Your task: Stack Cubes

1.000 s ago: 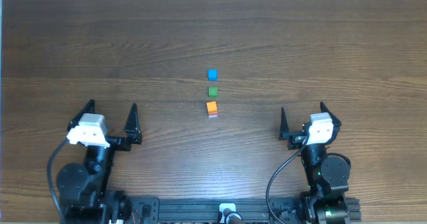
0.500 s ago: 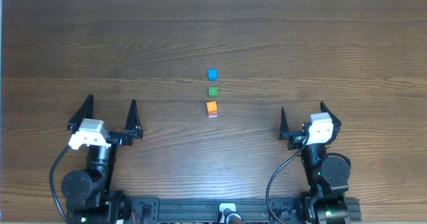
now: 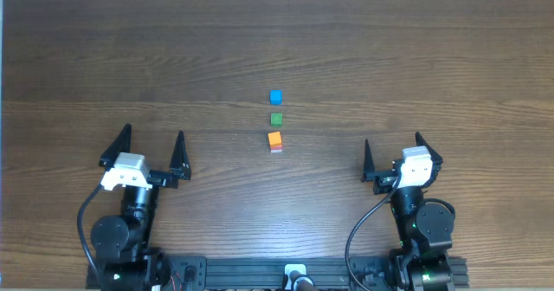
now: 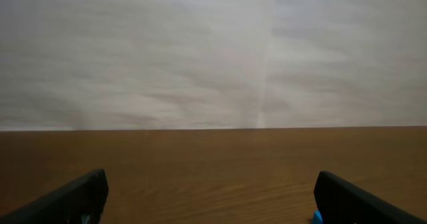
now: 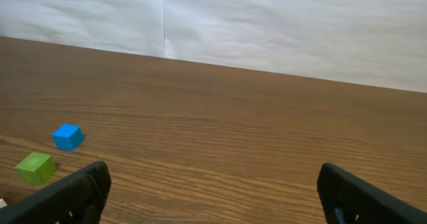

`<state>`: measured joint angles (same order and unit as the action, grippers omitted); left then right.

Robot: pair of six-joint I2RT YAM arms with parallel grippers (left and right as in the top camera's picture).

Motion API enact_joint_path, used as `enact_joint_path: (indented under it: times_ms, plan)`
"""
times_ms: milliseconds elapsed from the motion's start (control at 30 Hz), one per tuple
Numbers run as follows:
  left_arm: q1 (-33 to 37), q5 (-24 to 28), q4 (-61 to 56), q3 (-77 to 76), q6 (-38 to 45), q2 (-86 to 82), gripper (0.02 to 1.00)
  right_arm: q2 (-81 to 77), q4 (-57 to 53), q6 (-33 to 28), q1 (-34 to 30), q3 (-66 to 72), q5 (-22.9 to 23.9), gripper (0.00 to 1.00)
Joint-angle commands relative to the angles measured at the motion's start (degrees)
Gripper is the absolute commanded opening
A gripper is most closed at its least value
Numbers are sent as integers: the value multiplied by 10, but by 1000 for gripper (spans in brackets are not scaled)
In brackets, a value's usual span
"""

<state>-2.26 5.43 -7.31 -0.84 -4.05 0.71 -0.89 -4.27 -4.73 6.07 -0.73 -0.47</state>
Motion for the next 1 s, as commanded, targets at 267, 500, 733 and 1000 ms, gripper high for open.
enact_joint_path:
  times_ms: [267,500,733,1000]
  plan:
    - [7,16,112,5,7,-5,1000,6,0,-1,4,4,3,991]
    - [7,16,112,5,6,-5,1000,6,0,-1,4,4,3,991]
    - [7,16,112,5,6,-4,998,6,0,0,4,4,3,991]
    - [7,16,112,5,6,-3,1000,6,0,-1,4,4,3,993]
